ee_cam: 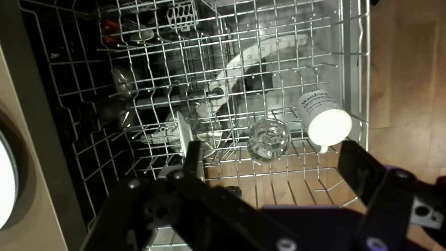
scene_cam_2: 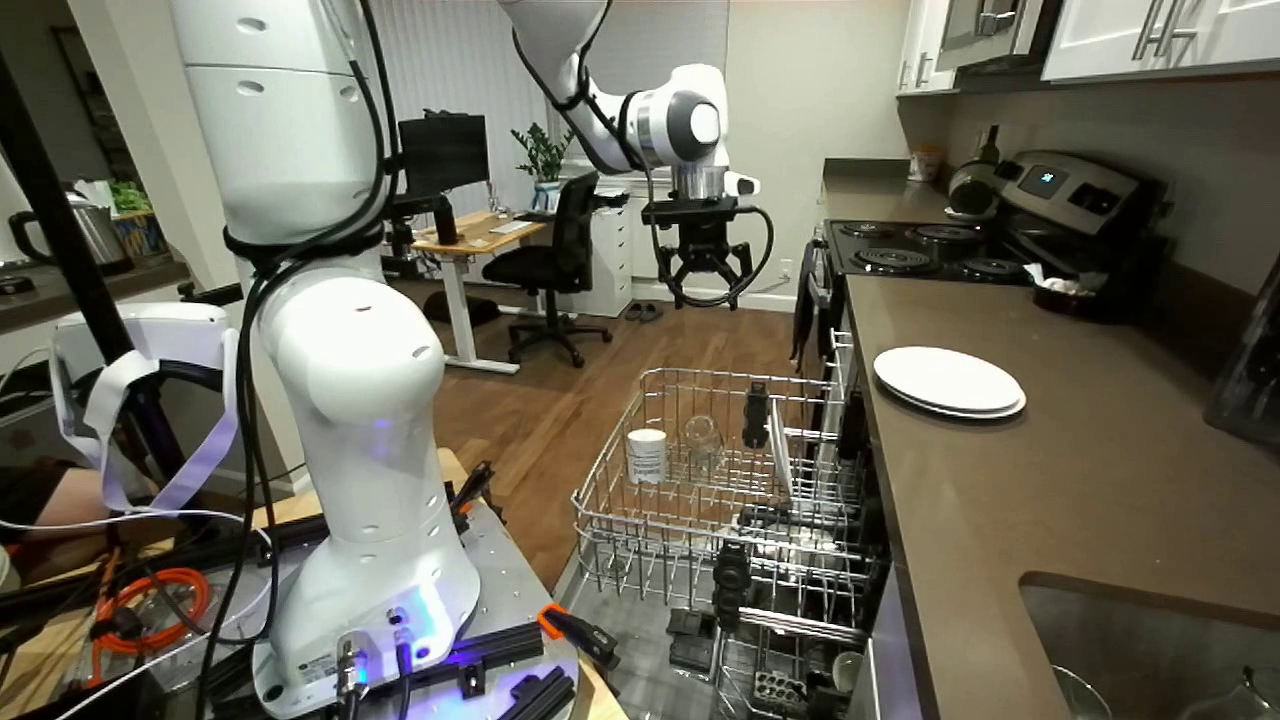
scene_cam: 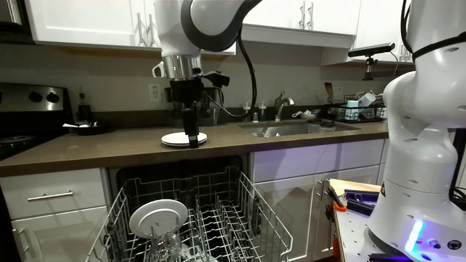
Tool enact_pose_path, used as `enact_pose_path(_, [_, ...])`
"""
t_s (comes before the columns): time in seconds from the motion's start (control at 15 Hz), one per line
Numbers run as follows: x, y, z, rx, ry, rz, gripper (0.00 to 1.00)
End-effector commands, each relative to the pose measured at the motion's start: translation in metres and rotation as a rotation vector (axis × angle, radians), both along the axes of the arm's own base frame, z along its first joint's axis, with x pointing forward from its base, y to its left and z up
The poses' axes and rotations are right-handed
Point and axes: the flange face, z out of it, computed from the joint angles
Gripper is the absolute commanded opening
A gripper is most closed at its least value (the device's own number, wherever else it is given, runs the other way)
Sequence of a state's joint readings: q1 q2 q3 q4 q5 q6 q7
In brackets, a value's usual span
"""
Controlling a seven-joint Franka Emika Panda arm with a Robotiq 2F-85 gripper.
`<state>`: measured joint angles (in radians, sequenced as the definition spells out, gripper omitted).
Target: Pick up the white plate on the right side of the dishwasher and put it on top of the plate on the counter
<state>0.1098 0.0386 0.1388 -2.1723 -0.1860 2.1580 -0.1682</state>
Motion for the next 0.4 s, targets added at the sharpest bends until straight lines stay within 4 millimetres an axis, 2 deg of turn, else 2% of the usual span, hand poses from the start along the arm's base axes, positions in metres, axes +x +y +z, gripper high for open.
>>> enact_pose_path(0.0, [-0.025, -0.007, 0.011, 0.069, -0.003, 0.052, 1.00])
enact_pose_path(0.2, [-0.034, -0.011, 0.015, 0.094, 0.005, 0.067, 1.00])
enact_pose_path(0.27, [-0.023, -0.006, 0.011, 0.060, 0.014, 0.042, 1.00])
enact_pose_path(0.33, [-0.026, -0.008, 0.012, 0.065, 0.015, 0.044, 1.00])
